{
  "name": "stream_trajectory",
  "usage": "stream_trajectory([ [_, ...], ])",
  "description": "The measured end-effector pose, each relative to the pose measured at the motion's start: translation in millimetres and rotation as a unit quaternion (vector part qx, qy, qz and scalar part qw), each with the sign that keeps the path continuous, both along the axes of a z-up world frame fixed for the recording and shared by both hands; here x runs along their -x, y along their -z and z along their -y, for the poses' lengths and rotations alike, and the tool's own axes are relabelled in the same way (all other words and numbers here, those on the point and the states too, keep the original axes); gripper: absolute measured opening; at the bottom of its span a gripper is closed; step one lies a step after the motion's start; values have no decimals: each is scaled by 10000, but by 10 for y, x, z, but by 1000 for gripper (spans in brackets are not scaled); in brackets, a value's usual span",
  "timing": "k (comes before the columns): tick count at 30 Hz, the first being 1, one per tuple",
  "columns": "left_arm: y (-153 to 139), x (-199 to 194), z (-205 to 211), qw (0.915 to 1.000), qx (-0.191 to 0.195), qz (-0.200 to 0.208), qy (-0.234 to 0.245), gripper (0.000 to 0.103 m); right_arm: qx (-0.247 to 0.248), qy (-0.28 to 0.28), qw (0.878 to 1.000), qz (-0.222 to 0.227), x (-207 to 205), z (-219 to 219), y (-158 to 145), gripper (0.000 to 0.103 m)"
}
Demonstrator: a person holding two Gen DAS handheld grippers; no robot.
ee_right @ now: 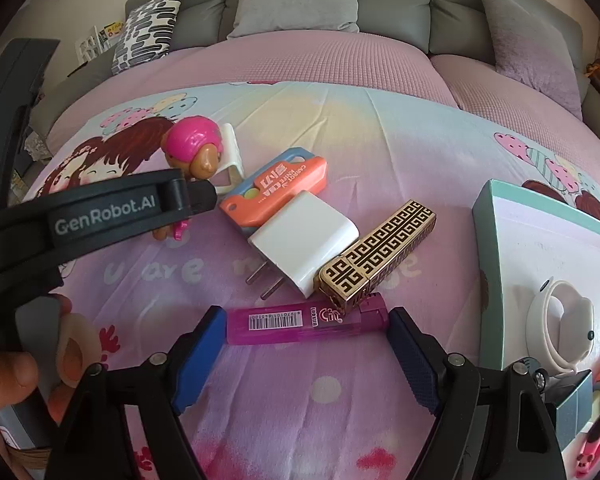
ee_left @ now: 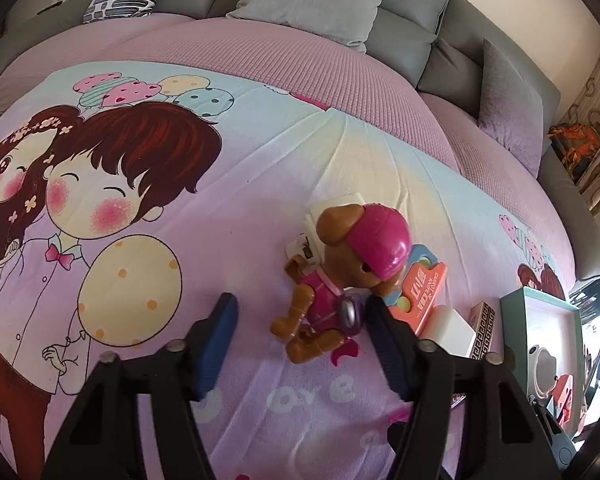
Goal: Organize rigid objects
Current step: 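Grasp the magenta tube with the right tool while the left tool grasps the pink-helmet dog figure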
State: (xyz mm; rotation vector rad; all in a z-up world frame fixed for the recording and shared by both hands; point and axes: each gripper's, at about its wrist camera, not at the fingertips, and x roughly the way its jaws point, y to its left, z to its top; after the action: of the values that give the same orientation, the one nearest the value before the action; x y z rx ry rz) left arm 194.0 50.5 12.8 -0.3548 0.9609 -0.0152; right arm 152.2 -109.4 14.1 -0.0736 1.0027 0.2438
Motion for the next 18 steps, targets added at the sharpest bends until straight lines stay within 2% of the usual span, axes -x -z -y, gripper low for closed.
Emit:
stream_trajectory([
  [2, 15, 5, 0, 10000, 71, -1, 50, 45, -10, -2, 10000, -3, 9, 4, -1, 84],
  [9, -40, 49, -15, 9999, 106, 40, 65, 45, -88, 9, 10000, -17, 29, 46, -39, 84],
  [18, -315, 164, -30, 9992, 66, 391, 54, 44, -217, 19, 9995, 239, 127, 142, -252, 83],
])
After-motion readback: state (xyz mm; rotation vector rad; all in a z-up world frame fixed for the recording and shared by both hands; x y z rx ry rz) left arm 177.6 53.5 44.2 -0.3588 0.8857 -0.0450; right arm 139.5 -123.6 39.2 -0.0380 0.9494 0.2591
